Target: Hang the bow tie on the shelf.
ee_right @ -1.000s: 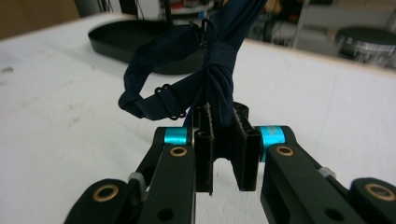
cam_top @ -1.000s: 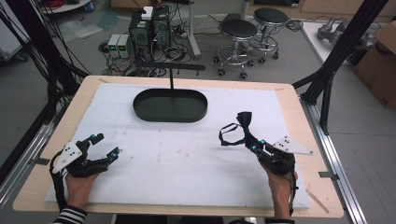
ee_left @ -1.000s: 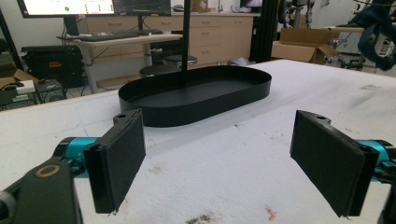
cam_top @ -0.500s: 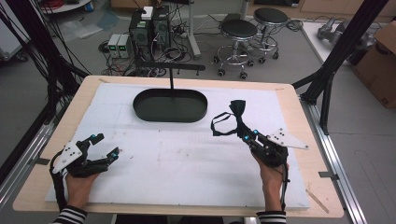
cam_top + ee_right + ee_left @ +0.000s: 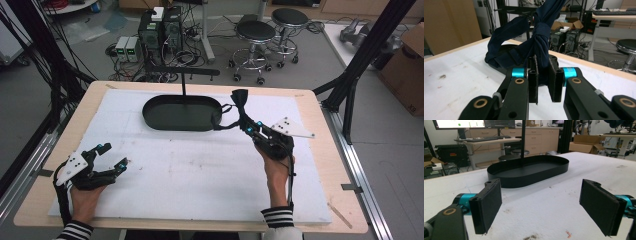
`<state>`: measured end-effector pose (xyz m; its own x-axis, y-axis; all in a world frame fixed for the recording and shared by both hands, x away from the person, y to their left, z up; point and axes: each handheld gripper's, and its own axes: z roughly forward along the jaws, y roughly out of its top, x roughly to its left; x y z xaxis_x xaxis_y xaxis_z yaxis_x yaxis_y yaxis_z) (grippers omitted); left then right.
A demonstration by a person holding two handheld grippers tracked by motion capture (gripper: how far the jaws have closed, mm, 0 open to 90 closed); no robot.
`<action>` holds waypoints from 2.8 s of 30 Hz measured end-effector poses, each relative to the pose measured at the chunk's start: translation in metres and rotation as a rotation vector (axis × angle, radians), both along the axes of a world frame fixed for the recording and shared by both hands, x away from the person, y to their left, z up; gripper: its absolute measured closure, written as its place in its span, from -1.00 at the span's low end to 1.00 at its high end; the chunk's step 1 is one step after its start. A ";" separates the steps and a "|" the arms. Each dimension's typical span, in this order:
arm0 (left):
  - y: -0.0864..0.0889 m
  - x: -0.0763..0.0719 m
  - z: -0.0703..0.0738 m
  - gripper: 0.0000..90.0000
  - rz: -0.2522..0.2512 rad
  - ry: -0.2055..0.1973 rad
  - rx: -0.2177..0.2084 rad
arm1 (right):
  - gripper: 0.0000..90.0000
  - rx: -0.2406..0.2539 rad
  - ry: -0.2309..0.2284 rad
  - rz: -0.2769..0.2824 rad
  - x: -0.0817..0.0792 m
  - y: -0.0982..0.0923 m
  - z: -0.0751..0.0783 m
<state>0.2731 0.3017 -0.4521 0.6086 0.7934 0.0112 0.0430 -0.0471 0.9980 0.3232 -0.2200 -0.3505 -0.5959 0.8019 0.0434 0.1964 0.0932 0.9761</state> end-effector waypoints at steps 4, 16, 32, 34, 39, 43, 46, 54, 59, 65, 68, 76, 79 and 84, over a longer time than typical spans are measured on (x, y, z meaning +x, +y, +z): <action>0.000 0.000 0.000 -0.59 0.000 0.000 -0.003 | 0.80 0.008 0.002 0.006 0.011 0.010 0.007; 0.001 0.000 0.000 -0.58 0.002 0.004 -0.008 | 0.80 0.017 0.008 0.013 0.042 0.036 0.021; 0.001 0.000 0.000 -0.58 -0.001 0.002 -0.012 | 0.80 -0.005 -0.011 -0.016 0.077 0.059 0.041; 0.001 0.000 0.000 -0.58 -0.002 0.002 -0.013 | 0.80 -0.002 -0.020 -0.025 0.081 0.062 0.042; 0.001 0.000 0.000 -0.58 -0.003 0.002 -0.014 | 0.80 -0.012 0.011 -0.039 0.092 0.065 0.038; 0.002 0.000 0.000 -0.58 -0.003 0.002 -0.015 | 0.79 -0.020 0.009 -0.056 0.100 0.067 0.040; 0.001 0.000 0.000 -0.58 -0.003 0.001 -0.014 | 0.79 -0.023 0.009 -0.074 0.105 0.067 0.040; 0.002 0.000 0.000 -0.58 -0.004 0.002 -0.015 | 0.79 -0.060 0.054 -0.128 0.119 0.061 0.028; 0.002 0.000 0.000 -0.58 -0.004 0.001 -0.013 | 0.79 -0.082 0.081 -0.123 0.125 0.062 0.021; 0.002 0.000 0.000 -0.58 -0.005 0.000 -0.012 | 0.78 -0.079 0.098 -0.126 0.131 0.063 0.015; 0.002 0.000 0.000 -0.58 -0.004 0.001 -0.014 | 0.77 -0.092 0.111 -0.127 0.133 0.064 0.012; 0.002 0.000 0.000 -0.58 -0.006 -0.001 -0.014 | 0.70 -0.145 0.141 -0.152 0.135 0.067 0.008; 0.002 0.000 0.000 -0.58 -0.006 -0.001 -0.014 | 0.70 -0.156 0.140 -0.146 0.135 0.069 0.007; 0.002 0.000 0.000 -0.58 -0.006 -0.001 -0.014 | 0.67 -0.169 0.155 -0.146 0.139 0.072 0.002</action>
<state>0.2730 0.3035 -0.4525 0.6134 0.7898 0.0010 0.0415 -0.0335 0.9986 0.4619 -0.1483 -0.3486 -0.4698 0.8826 -0.0162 0.3661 0.2115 0.9062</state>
